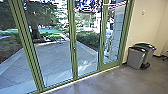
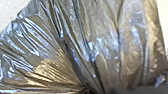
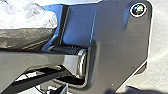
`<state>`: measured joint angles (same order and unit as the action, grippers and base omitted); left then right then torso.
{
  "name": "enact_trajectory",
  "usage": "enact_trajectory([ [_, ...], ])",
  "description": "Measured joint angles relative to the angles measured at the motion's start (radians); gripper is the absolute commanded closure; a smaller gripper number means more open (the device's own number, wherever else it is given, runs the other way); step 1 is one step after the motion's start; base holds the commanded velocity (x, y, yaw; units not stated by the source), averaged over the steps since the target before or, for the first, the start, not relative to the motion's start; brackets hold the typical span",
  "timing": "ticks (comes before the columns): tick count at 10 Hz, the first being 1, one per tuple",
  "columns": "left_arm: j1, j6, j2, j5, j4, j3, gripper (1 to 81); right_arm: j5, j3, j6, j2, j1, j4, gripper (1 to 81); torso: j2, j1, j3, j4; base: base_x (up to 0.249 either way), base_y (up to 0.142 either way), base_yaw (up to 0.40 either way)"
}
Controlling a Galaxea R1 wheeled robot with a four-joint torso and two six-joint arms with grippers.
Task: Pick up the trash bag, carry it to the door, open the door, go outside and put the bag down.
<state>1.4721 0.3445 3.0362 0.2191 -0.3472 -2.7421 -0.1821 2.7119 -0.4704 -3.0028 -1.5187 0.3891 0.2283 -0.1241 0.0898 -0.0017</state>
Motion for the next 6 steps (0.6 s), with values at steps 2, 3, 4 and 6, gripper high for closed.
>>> enact_trajectory([
  [2,0.0,0.0,0.0,0.0,0.0,0.0,81.1,0.0,0.0,0.0,0.0,0.0,0.0,1.0,0.0,0.0,0.0,0.0,0.133,-0.094,0.0],
  [3,0.0,0.0,0.0,0.0,0.0,0.0,81.1,0.0,0.0,0.0,0.0,0.0,0.0,1.0,0.0,0.0,0.0,0.0,0.134,-0.095,0.0],
  [4,0.0,0.0,0.0,0.0,0.0,0.0,81.1,0.0,0.0,0.0,0.0,0.0,0.0,1.0,0.0,0.0,0.0,0.0,0.134,-0.095,0.0],
  [6,0.0,0.0,0.0,0.0,0.0,0.0,81.1,0.0,0.0,0.0,0.0,0.0,0.0,1.0,0.0,0.0,0.0,0.0,0.134,-0.094,0.0],
])
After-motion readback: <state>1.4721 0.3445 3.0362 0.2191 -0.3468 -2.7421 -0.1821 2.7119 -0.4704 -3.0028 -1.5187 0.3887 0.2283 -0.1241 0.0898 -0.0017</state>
